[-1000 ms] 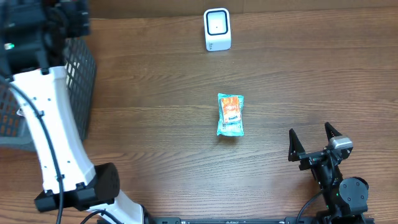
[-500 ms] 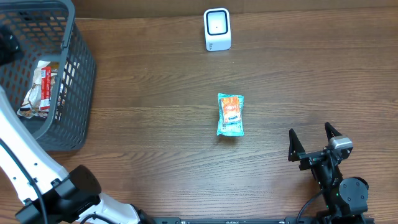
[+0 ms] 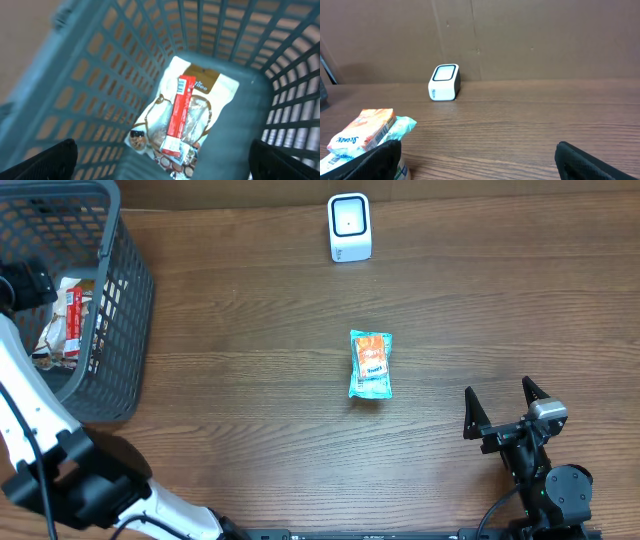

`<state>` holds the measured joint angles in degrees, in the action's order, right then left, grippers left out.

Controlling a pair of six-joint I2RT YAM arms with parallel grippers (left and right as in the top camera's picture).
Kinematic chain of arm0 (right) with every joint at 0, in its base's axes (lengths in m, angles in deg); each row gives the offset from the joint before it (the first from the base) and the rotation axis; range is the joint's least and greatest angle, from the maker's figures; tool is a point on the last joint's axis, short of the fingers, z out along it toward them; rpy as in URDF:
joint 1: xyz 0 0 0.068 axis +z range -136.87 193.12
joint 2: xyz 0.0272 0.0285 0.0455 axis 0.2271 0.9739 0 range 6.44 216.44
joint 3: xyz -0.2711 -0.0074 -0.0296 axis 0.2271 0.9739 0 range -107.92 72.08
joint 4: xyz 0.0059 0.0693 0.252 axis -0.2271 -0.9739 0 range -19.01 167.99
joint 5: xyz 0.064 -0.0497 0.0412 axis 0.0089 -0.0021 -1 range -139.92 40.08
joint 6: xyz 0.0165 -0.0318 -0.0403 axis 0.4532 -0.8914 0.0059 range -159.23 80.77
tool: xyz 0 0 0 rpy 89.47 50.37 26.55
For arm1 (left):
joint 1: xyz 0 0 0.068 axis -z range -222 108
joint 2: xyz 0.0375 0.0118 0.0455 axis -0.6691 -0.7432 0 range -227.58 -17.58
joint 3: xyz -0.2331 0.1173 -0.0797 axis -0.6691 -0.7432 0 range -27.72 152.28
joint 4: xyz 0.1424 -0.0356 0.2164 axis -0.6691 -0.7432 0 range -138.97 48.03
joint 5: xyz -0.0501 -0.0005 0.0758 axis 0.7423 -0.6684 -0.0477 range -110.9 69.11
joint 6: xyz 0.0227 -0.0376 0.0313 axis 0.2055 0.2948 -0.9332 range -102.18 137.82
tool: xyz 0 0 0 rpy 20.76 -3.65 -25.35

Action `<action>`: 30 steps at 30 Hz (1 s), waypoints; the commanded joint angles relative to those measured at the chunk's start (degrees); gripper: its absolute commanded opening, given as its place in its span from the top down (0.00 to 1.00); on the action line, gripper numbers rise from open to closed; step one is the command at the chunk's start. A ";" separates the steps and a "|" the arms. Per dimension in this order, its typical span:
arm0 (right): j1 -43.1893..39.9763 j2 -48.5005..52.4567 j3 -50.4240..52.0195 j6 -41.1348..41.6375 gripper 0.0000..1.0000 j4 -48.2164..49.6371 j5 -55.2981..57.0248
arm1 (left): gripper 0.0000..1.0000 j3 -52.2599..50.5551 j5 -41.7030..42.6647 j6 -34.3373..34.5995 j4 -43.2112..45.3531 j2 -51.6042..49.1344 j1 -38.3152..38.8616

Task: Scan the item barcode
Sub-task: 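Move the left gripper back into the grey basket, then grasp the red stick snack on the clear bag with the left gripper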

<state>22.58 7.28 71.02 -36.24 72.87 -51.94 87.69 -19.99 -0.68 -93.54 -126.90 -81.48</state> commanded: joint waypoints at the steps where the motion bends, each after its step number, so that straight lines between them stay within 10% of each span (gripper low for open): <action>1: -0.15 -0.61 0.57 -0.04 0.00 0.39 0.61 | 0.00 -0.66 0.85 -2.29 1.36 -4.57 -0.04; 30: -0.15 -0.61 0.57 -0.04 0.00 0.37 0.61 | 0.00 -1.31 12.26 -10.19 8.09 -25.42 -4.81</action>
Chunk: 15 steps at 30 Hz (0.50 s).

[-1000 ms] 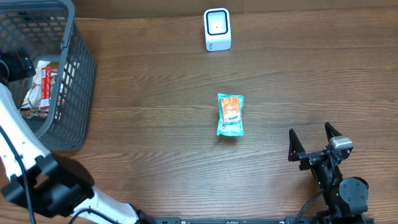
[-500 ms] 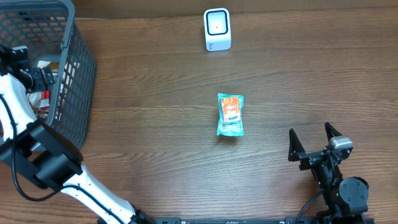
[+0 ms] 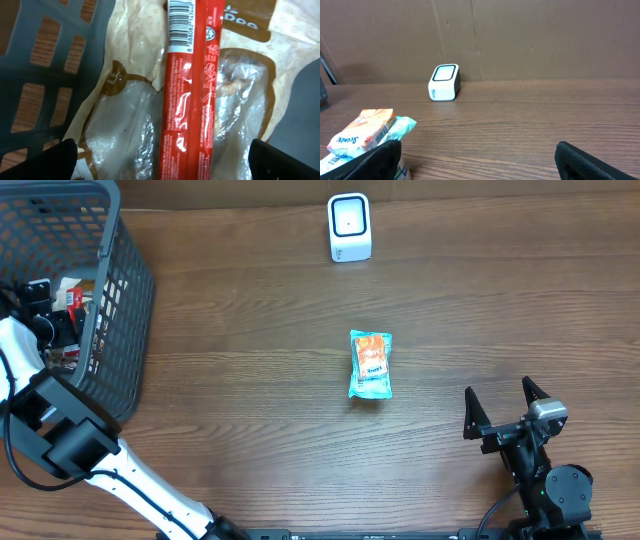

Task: Scan the item barcode
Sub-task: 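Grasp the red stick snack on the clear bag with the left gripper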

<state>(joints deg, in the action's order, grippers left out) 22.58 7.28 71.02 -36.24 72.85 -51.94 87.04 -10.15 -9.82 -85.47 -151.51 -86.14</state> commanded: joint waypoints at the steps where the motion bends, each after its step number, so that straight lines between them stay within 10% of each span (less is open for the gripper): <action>1: -0.15 -0.61 0.57 -0.04 0.00 0.39 0.61 | 0.00 -0.79 2.49 -0.72 0.02 -0.81 -0.15; 15: -0.15 -0.61 0.57 -0.07 0.00 0.39 0.61 | 0.08 -7.67 2.43 0.42 -2.29 -0.79 -0.09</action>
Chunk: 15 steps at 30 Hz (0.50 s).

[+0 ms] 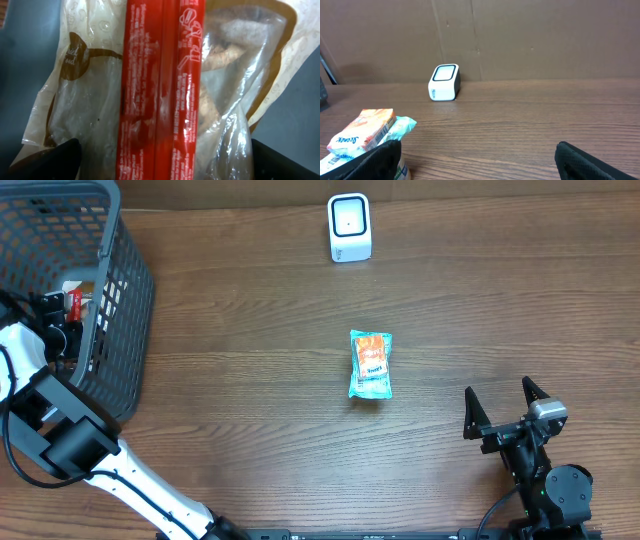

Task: Scan the item barcode
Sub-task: 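Grasp the red stick snack on the clear bag with the left gripper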

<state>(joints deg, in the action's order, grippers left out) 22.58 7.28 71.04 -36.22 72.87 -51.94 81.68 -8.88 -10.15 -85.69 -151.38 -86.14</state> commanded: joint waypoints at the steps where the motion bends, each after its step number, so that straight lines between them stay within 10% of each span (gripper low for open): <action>1: -0.15 -0.61 0.55 -0.09 0.00 0.37 0.61 | 0.09 -2.25 1.16 1.75 -2.45 -0.74 -0.04; 15: -0.15 -0.61 0.55 -0.07 0.00 0.37 0.61 | 0.00 1.42 1.22 9.35 -2.36 4.85 -0.02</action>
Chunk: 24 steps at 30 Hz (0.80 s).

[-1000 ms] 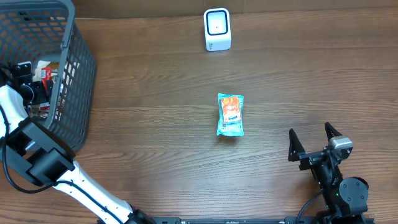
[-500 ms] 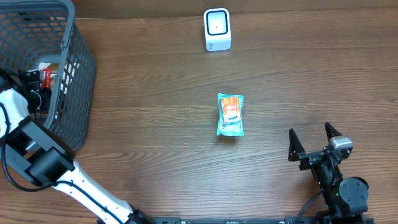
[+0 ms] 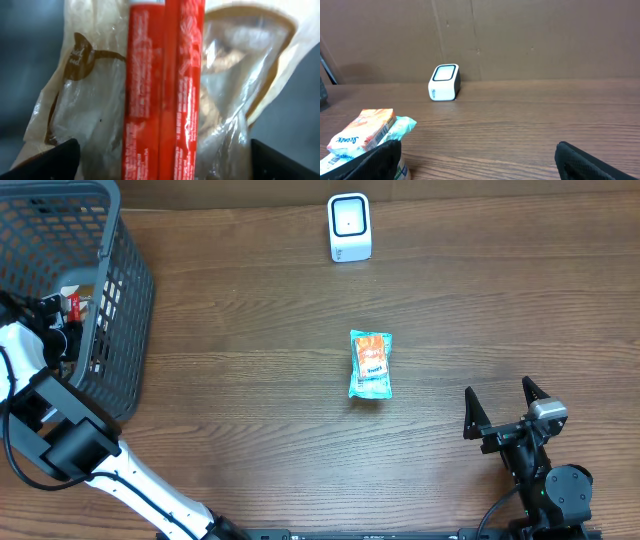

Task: Scan the item barcode
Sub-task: 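Grasp the red stick snack on the clear bag with the left gripper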

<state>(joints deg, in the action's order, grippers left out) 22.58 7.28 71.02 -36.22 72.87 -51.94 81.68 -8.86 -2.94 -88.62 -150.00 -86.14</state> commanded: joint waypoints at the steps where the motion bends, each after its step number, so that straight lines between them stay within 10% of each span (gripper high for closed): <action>1: -0.15 -0.61 0.57 -0.07 0.00 0.37 0.61 | 0.00 1.44 1.18 2.14 1.36 3.87 -0.02; 24: -0.15 -0.61 0.57 -0.07 0.00 0.37 0.61 | 0.00 1.33 4.57 -2.82 9.97 -1.05 1.16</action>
<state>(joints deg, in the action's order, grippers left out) 22.58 7.28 71.02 -36.24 72.85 -51.94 81.84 -5.82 -3.85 -79.13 -148.52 -85.48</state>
